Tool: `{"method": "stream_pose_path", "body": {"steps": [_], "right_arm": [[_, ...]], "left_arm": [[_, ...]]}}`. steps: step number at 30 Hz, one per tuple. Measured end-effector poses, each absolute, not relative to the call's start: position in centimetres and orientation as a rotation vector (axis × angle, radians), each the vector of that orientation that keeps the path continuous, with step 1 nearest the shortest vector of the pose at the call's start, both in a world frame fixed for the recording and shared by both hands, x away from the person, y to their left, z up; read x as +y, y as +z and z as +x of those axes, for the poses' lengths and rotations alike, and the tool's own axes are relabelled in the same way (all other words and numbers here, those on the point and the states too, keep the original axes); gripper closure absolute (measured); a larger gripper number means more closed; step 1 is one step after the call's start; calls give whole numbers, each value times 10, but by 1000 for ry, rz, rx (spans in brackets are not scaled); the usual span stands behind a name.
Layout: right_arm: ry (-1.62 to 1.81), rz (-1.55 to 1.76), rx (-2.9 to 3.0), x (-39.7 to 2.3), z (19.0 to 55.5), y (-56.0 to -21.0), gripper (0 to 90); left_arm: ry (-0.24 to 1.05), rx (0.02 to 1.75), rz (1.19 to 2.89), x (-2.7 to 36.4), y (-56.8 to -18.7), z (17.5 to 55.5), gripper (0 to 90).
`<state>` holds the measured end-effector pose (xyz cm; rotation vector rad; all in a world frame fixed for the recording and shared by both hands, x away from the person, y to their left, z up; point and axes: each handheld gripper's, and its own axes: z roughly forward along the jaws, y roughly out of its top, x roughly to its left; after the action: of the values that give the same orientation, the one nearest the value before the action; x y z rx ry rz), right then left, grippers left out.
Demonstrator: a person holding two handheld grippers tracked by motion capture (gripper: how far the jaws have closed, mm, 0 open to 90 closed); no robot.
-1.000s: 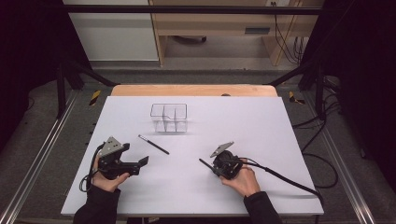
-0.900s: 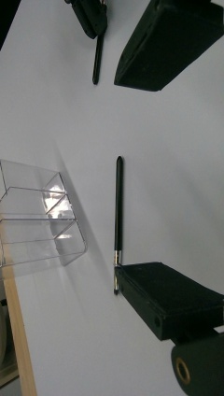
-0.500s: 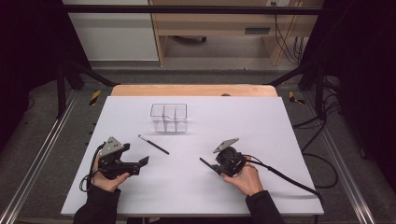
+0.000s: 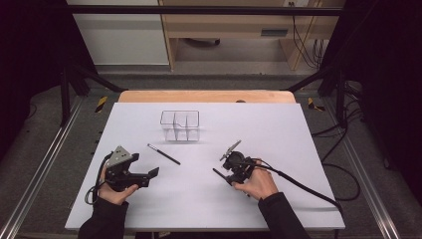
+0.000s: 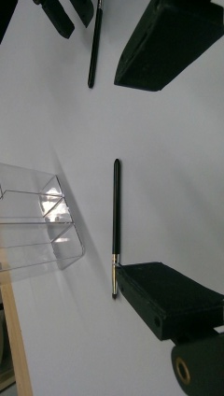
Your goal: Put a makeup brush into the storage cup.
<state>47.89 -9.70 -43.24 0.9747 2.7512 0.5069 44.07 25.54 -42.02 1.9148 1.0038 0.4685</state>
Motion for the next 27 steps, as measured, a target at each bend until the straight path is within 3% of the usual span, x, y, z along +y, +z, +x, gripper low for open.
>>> {"method": "stream_pose_path", "body": {"steps": [27], "right_arm": [[367,1011,2871,-91,481,-448,840]], "left_arm": [[467,999,1930,254,-421,441,74]]}}
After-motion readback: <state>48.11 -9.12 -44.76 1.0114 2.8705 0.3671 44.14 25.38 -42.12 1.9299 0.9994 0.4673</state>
